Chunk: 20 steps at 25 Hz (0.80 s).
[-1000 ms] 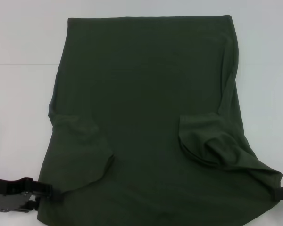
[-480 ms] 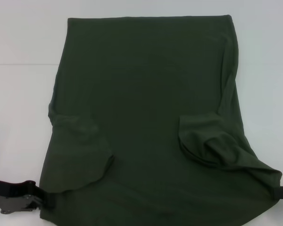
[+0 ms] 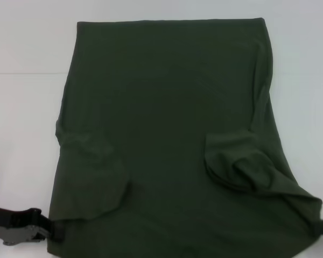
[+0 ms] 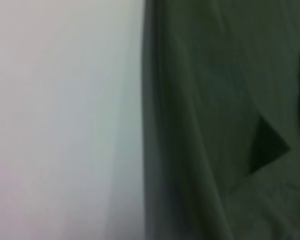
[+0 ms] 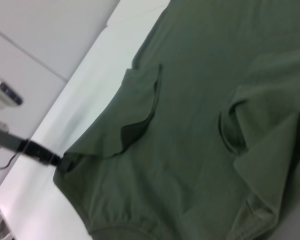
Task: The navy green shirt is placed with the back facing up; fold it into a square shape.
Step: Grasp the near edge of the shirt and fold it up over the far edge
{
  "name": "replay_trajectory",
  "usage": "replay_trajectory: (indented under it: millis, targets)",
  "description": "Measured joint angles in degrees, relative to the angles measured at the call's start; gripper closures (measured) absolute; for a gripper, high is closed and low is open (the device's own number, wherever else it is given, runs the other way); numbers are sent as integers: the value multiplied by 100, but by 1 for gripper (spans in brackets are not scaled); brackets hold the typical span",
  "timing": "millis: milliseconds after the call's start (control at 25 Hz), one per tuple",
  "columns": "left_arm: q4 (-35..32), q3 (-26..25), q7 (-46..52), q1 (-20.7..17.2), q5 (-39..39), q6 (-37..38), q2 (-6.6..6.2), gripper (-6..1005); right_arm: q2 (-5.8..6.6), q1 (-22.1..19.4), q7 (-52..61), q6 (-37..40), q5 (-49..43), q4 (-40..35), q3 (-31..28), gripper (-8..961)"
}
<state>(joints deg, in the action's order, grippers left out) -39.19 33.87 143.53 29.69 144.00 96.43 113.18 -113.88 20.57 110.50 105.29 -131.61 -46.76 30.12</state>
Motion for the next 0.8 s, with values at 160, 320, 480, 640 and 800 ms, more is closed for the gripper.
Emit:
replay_trajectory:
  millis: [160,320,480,640,800]
  targets:
    - [244,-329,-339,-44,-11,518,-140,979,109,-72,-256,454,-213,3,3,933]
    - [330,-382,-554,-148,59,1205,-245,979,102,-91,-578,753,-904,5,7,932]
    - [364,-353,-726,-178,214,1811,-236,979,32,-89,-894,835,-1574,160,115,932]
    - [381,-248,-829,-244,308,1977,-195,979,55,-92,-1113,836,-1723,489,134,932]
    - [387,-298,-899,-254,251,1988,-181,980,94,-68,-1206,838,-1673,643,12,932]
